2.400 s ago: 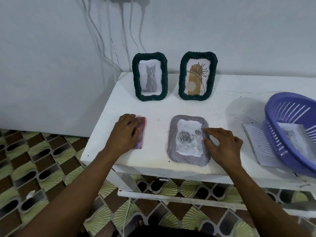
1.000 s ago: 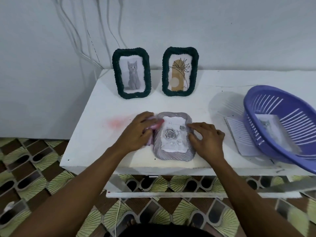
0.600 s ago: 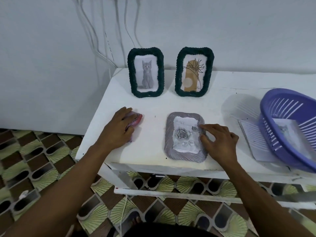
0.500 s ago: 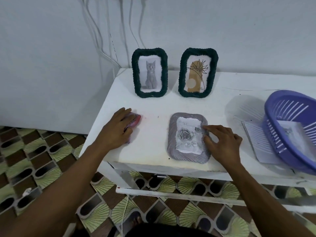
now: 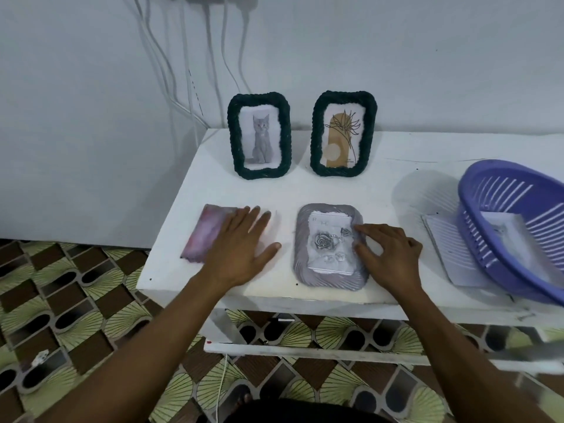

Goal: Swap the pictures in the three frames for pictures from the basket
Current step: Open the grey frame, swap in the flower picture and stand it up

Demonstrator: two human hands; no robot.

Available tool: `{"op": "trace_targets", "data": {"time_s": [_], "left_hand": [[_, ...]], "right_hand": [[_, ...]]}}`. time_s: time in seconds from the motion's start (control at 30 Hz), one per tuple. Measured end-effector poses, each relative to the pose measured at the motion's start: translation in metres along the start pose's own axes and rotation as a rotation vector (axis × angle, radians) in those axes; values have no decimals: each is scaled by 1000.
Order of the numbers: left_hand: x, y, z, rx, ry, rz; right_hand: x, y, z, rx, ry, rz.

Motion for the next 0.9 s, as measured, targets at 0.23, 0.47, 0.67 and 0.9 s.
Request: {"op": "trace_targets", "data": {"time_s": [0.23, 0.47, 0.67, 0.9], "left_hand": [[77, 21, 13, 33, -79, -612], [80, -1, 37, 151, -224, -1108], [115, -35, 80, -251, -8, -1467], [160, -76, 177, -212, 203, -1410]], "right_hand": [[3, -5, 2, -19, 46, 128], [16, -17, 10, -95, 256, 747], [1, -80, 46, -82, 192, 956], [30, -147, 110, 103, 64, 868]]}}
Point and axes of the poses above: each hand's wrist, its own z-axis towards the middle knuckle, its own y-axis out of the palm, x = y × z, the point moved 9 cm from there along z, towards the middle knuckle, and after that the axes turned 1 degree about -x, right-handed, at the moved point
